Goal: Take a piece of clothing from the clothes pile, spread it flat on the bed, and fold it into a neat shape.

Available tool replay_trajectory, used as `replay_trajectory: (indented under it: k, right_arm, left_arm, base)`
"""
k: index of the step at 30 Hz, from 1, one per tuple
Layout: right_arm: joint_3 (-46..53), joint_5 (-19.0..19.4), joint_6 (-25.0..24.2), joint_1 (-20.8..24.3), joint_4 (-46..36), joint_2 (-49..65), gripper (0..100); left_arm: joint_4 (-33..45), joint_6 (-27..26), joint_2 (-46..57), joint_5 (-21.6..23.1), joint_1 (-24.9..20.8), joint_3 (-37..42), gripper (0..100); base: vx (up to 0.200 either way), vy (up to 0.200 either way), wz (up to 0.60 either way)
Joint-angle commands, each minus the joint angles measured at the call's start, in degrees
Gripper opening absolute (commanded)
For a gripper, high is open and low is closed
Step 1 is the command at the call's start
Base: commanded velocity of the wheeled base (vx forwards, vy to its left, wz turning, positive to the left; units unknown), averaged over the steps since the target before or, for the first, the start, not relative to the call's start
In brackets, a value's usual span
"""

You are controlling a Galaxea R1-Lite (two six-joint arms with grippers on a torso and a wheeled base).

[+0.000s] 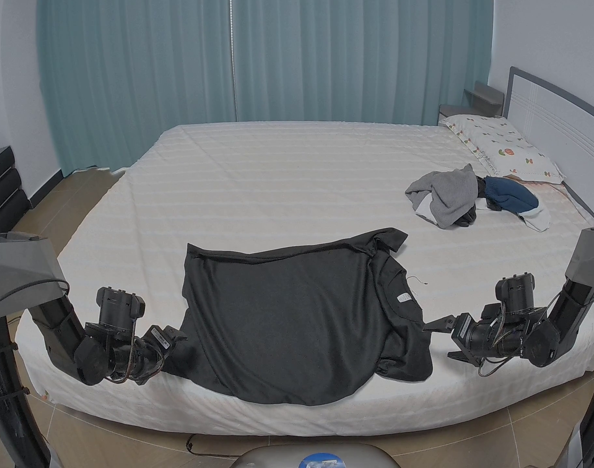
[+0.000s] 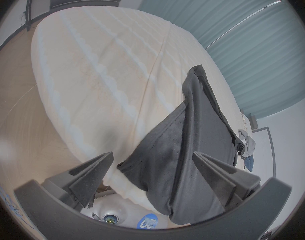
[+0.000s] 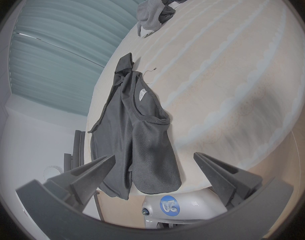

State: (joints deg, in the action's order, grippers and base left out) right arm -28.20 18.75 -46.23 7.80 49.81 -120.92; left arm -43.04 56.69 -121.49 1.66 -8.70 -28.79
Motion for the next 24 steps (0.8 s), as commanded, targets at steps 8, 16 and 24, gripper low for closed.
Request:
replay_trajectory:
  k: [8, 16, 24]
  right_arm:
    - [-0.5, -0.1, 0.0, 0.6, 0.2, -2.0, 100]
    - [-2.8, 0.0, 0.7, 0.8, 3.8, -4.9, 100]
    - [-6.7, -0.1, 1.1, 1.8, 3.0, -7.8, 0]
  left_arm:
    - [-0.2, -0.2, -2.0, -0.3, 0.0, -1.4, 0]
    - [0.2, -0.3, 0.6, -0.2, 1.6, -0.6, 0]
    - [0.5, -1.8, 3.6, -0.2, 2.8, 0.2, 0]
  base:
    - [0.0, 0.0, 0.0]
    - [0.0, 0.0, 0.0]
    - [0.0, 0.0, 0.0]
